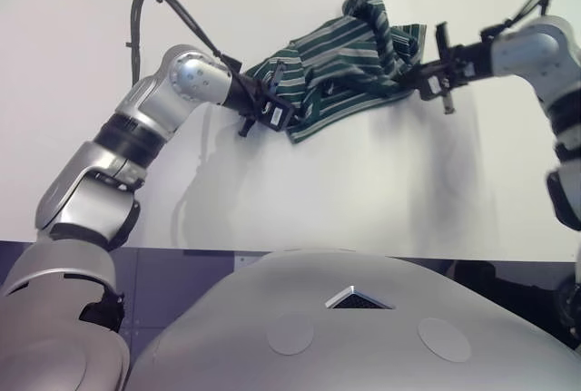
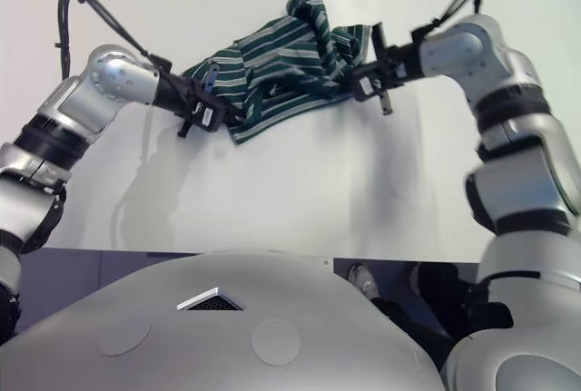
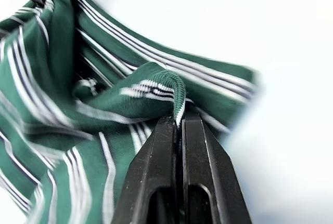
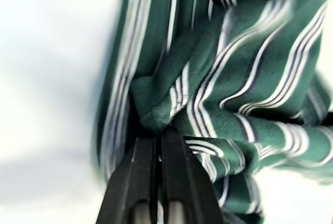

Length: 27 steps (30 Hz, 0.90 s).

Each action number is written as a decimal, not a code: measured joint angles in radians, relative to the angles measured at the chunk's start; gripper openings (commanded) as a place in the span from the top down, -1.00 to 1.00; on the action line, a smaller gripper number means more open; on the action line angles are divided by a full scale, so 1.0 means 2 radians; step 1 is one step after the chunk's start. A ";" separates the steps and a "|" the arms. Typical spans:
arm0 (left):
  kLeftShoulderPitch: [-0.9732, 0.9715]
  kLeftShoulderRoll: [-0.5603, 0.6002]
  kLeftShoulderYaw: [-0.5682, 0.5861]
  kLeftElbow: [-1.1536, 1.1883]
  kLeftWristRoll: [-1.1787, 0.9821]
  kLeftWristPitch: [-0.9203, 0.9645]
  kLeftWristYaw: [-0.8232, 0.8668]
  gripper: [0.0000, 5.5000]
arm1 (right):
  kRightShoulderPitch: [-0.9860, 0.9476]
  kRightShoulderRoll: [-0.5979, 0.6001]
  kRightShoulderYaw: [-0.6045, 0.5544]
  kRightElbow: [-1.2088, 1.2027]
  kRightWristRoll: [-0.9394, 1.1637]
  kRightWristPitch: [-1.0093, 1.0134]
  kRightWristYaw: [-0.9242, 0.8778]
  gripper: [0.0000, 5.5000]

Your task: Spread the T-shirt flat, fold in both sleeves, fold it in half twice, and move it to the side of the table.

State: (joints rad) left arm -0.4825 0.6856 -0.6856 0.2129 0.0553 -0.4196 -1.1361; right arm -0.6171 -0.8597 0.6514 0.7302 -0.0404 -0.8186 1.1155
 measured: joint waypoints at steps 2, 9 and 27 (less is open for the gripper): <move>0.061 0.043 -0.007 -0.093 -0.029 0.025 -0.012 1.00 | 0.086 -0.086 0.023 -0.133 0.104 0.055 0.037 0.99; 0.216 0.223 0.003 -0.449 -0.087 0.245 -0.052 1.00 | 0.286 -0.386 0.053 -0.469 0.363 0.285 0.218 0.99; -0.224 -0.112 0.011 0.342 0.172 0.206 0.342 0.77 | -0.241 0.234 0.091 0.145 -0.210 0.356 -0.369 0.76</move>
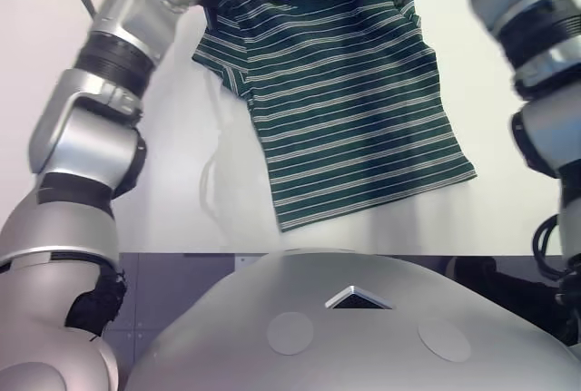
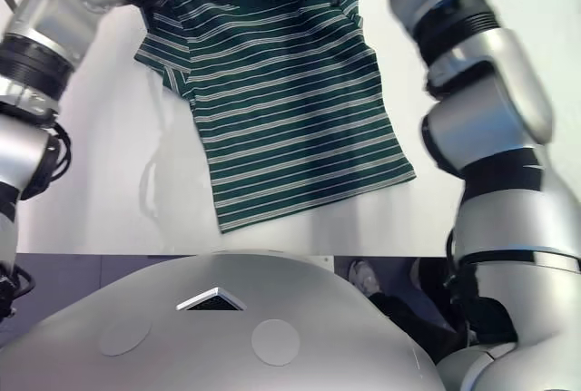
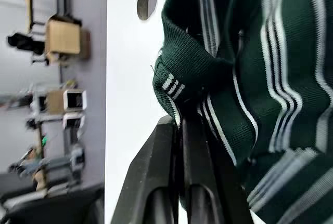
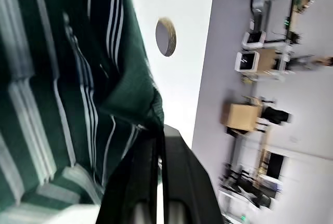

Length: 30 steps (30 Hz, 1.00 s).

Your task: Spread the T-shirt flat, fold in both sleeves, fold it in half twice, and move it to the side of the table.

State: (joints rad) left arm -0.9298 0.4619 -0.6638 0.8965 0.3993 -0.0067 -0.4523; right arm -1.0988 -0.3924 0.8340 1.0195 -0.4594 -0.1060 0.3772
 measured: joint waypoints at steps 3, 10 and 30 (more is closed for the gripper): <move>-0.012 -0.068 -0.009 0.143 0.044 0.000 0.157 0.56 | 0.001 0.093 0.024 0.106 -0.070 0.026 -0.190 0.54; -0.059 -0.055 0.076 0.201 0.033 -0.032 0.294 0.35 | 0.008 0.082 -0.095 0.151 -0.038 0.000 -0.397 0.39; 0.282 0.143 0.053 -0.438 0.129 0.116 -0.128 0.35 | 0.232 0.020 -0.266 -0.096 0.068 -0.040 -0.253 0.39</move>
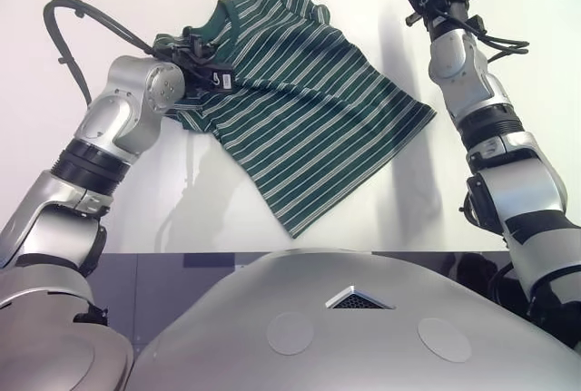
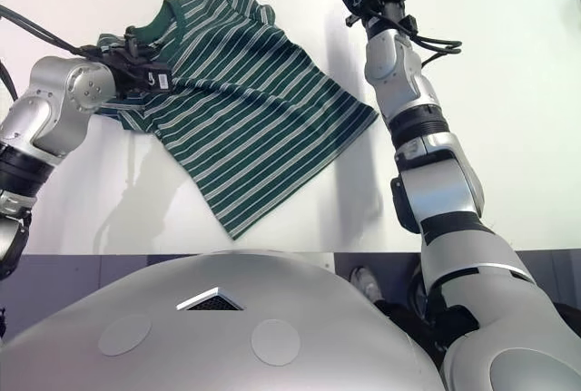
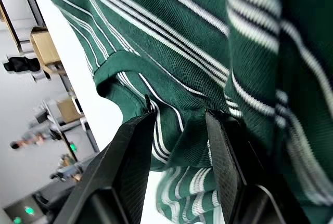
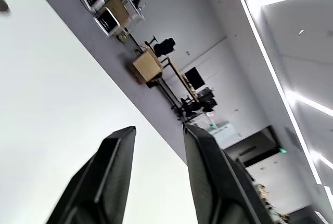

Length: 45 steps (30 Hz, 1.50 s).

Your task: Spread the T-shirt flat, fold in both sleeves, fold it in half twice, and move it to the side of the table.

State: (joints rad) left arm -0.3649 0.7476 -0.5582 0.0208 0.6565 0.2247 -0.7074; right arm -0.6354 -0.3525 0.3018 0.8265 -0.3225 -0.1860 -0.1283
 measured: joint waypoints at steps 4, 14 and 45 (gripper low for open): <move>-0.010 -0.034 0.027 -0.077 0.001 0.048 -0.033 0.35 | 0.000 0.071 -0.018 -0.043 0.097 0.033 0.161 0.39; -0.049 -0.094 0.054 -0.137 0.001 0.092 -0.058 0.35 | -0.153 0.201 -0.025 0.169 0.113 0.168 0.211 0.39; -0.282 -0.171 -0.113 0.488 0.089 -0.206 0.096 0.35 | -0.024 0.004 -0.073 -0.008 -0.006 -0.048 -0.116 0.39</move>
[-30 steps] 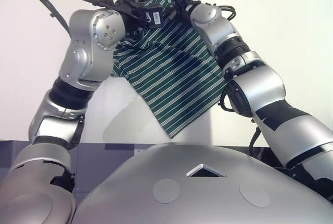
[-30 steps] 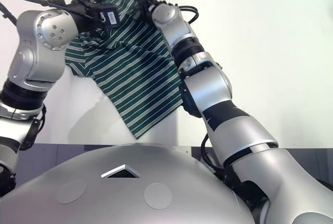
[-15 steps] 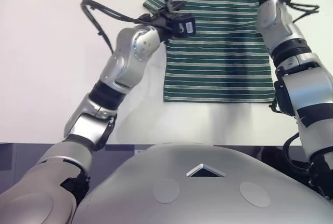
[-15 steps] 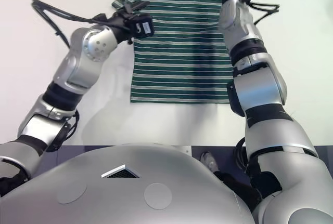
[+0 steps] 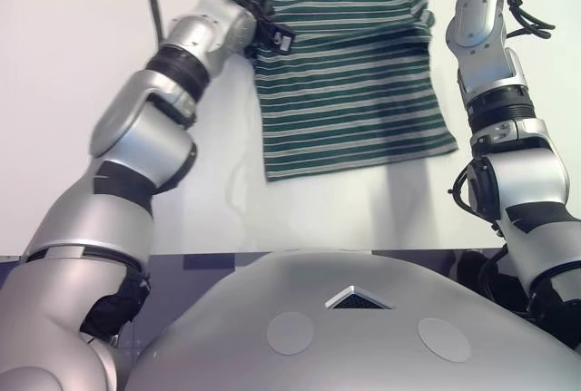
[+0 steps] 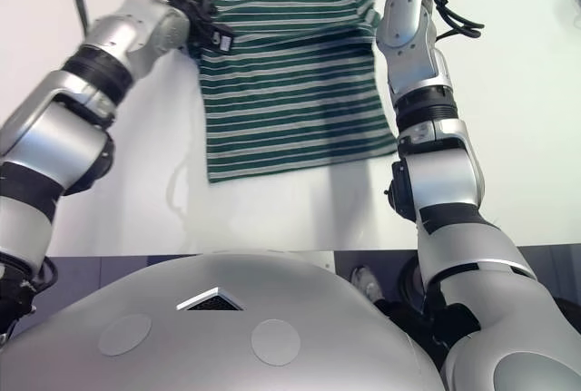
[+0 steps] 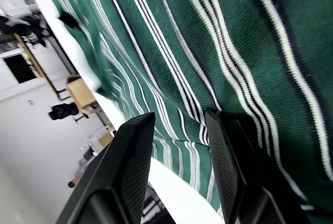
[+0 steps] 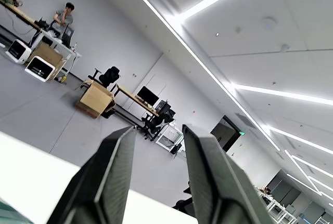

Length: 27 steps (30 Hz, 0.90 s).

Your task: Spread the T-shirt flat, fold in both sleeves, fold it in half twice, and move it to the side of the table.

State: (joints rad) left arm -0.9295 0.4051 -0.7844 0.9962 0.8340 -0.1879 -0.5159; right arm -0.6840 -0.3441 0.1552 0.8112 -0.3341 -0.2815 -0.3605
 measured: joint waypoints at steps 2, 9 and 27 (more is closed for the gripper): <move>0.015 0.038 0.007 -0.033 -0.004 0.000 -0.016 0.35 | 0.006 0.001 0.000 -0.001 -0.001 0.010 0.004 0.39; 0.110 0.114 0.031 -0.278 -0.039 0.024 -0.152 0.35 | 0.011 0.025 0.024 0.030 -0.009 0.068 0.099 0.39; 0.218 0.185 0.051 -0.481 -0.047 0.046 -0.210 0.35 | -0.144 0.118 -0.047 0.244 0.085 0.120 0.273 0.39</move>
State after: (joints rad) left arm -0.4927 0.7759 -0.6827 0.0342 0.7399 -0.0952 -0.9354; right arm -0.9710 -0.1073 0.0603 1.2993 -0.1632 -0.0408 0.1849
